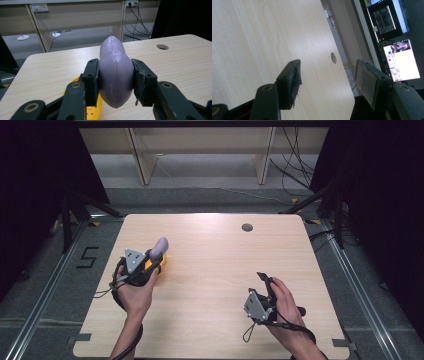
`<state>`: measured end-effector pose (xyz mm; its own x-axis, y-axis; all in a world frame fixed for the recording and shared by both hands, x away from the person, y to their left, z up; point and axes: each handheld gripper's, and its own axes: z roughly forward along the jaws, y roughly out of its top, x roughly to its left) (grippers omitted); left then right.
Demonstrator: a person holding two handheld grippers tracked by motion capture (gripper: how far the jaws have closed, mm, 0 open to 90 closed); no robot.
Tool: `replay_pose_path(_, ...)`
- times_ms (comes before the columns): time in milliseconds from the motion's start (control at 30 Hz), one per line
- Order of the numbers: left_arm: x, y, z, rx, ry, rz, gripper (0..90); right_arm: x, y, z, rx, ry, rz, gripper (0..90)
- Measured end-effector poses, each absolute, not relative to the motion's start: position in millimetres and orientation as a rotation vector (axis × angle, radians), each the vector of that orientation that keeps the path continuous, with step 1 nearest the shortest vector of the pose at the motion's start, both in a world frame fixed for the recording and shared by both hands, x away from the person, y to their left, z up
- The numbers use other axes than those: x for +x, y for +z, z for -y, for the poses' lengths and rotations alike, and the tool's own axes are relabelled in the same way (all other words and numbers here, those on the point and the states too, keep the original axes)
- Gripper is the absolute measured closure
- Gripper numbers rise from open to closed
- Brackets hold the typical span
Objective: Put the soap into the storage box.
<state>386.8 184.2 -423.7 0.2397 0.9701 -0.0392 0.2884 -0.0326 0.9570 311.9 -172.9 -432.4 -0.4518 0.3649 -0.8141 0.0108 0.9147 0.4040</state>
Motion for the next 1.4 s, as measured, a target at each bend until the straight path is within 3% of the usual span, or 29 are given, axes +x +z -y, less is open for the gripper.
replay_pose_path(500, 399, -440, -194, 1.517, 0.923, -1.297, 59.1, 312, -433, 173, 0.27, 0.417, -2.01, 38.8)
replay_pose_path(1400, 422, -471, -206, 1.551, 0.898, -1.38, 59.1, 313, -434, 172, 0.274, 0.418, -2.01, 38.9)
